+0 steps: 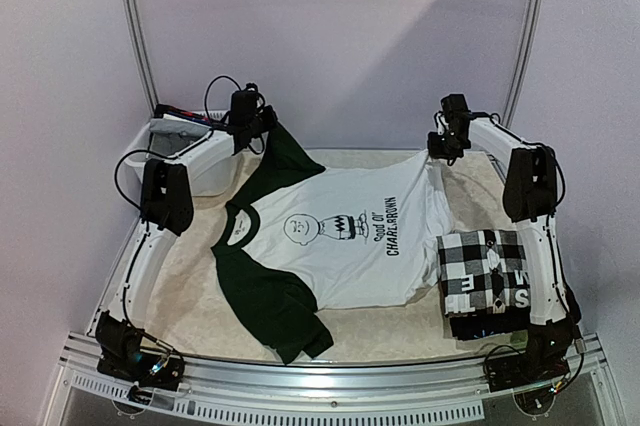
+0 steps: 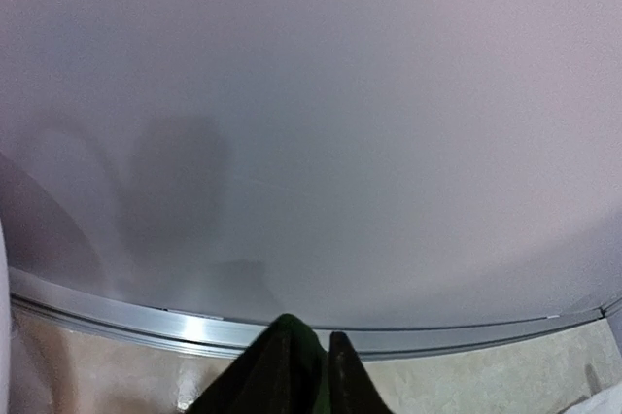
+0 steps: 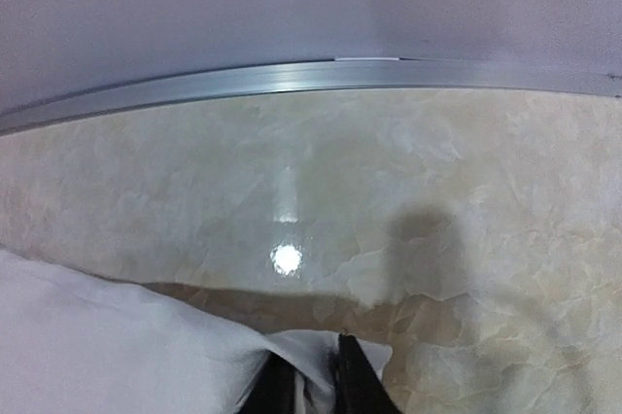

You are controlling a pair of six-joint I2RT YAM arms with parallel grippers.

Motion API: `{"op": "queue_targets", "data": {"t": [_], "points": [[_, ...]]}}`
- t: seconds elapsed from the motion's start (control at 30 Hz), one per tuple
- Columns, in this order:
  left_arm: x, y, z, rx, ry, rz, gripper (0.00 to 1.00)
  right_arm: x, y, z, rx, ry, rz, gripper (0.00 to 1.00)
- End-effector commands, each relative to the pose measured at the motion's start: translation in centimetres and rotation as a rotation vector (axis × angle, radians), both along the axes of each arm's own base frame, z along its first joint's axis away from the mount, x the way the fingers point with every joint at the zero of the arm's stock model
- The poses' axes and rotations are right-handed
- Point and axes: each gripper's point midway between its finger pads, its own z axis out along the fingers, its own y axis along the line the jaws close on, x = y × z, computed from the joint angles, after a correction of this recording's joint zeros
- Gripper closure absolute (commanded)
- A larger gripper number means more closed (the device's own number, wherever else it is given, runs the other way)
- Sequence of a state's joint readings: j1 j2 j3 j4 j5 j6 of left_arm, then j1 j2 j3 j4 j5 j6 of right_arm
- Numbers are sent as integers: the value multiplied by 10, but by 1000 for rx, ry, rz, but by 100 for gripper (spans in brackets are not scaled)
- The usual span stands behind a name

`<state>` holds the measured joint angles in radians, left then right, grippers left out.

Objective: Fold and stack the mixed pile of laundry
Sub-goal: Flatten out the flattened T-shirt at the center of the board, then move the square-folded shirt to the corner of the board.

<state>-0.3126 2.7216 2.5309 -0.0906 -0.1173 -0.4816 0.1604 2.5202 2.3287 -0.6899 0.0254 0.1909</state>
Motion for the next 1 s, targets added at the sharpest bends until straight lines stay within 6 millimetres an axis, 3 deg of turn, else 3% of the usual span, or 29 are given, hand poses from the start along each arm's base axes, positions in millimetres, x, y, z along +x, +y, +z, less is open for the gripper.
{"op": "queue_targets", "data": {"t": [0.0,0.07,0.13,0.3,0.5,0.53,0.63,0.77,0.83,0.97], "points": [[15,5,18,-86,-120,40,65,27,-9,10,34,-108,-21,56],[12,-2,30,-90,-131,2,39,29,0,19,76,-127,12,43],[4,-10,44,-74,-134,-26,23,30,4,32,104,-148,24,35],[-25,-25,76,-38,-115,-104,2,19,12,81,157,-189,48,28],[-70,-33,93,26,-25,-151,0,-24,29,123,160,-171,73,24],[-79,-33,95,37,-14,-154,0,-36,38,114,144,-139,88,24],[-107,-31,97,64,30,-160,1,-75,56,122,128,-113,126,22],[-151,-24,79,100,142,-154,5,-141,86,111,115,-32,175,21],[-176,-20,56,116,221,-160,8,-178,103,109,90,-4,215,22],[-224,-18,29,131,301,-195,14,-246,133,84,121,102,286,28]]}}
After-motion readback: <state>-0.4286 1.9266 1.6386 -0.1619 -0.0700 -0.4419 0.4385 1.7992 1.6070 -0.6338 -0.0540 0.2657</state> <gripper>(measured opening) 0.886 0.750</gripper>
